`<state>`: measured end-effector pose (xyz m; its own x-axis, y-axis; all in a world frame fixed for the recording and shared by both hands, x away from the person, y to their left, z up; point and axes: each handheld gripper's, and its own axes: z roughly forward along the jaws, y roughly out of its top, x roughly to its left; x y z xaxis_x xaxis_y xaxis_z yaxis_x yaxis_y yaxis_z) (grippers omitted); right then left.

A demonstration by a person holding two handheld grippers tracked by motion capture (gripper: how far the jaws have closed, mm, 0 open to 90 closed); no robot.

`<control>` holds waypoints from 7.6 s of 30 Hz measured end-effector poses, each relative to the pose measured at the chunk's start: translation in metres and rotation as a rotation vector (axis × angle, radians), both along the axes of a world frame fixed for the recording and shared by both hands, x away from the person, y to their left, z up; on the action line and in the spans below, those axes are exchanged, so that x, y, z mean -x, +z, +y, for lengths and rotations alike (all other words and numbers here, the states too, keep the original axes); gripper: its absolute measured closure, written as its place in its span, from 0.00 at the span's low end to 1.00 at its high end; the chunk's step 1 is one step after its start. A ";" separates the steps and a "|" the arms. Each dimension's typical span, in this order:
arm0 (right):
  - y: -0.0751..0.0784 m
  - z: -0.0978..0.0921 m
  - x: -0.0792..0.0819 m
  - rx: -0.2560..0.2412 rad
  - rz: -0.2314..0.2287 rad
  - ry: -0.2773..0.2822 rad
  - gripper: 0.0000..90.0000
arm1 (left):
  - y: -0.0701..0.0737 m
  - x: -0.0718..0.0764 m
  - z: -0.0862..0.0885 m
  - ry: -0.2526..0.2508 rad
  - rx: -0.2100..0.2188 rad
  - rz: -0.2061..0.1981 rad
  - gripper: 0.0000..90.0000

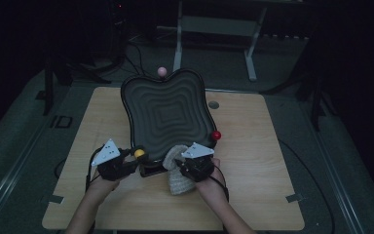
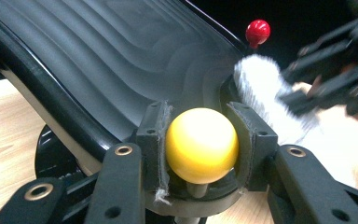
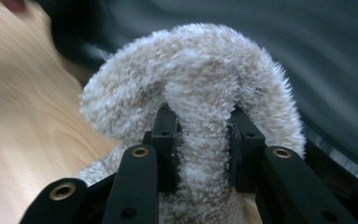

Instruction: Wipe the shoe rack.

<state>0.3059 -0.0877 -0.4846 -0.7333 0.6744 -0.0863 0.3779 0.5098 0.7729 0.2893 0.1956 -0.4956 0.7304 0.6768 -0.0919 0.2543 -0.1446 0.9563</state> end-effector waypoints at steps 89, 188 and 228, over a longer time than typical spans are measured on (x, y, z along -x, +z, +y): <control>-0.027 -0.060 -0.012 0.087 0.078 -0.101 0.78 | -0.001 -0.001 -0.001 -0.016 0.014 -0.002 0.67; -0.061 0.041 -0.008 0.133 -0.031 0.108 0.63 | -0.002 -0.002 -0.001 -0.030 0.029 0.007 0.67; -0.067 0.045 0.002 0.041 0.010 0.118 0.67 | -0.002 -0.002 -0.002 -0.030 0.038 0.009 0.67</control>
<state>0.3042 -0.0432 -0.5516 -0.8085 0.5792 -0.1047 0.3206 0.5825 0.7470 0.2916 0.1936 -0.4979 0.7493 0.6506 -0.1237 0.2589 -0.1158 0.9589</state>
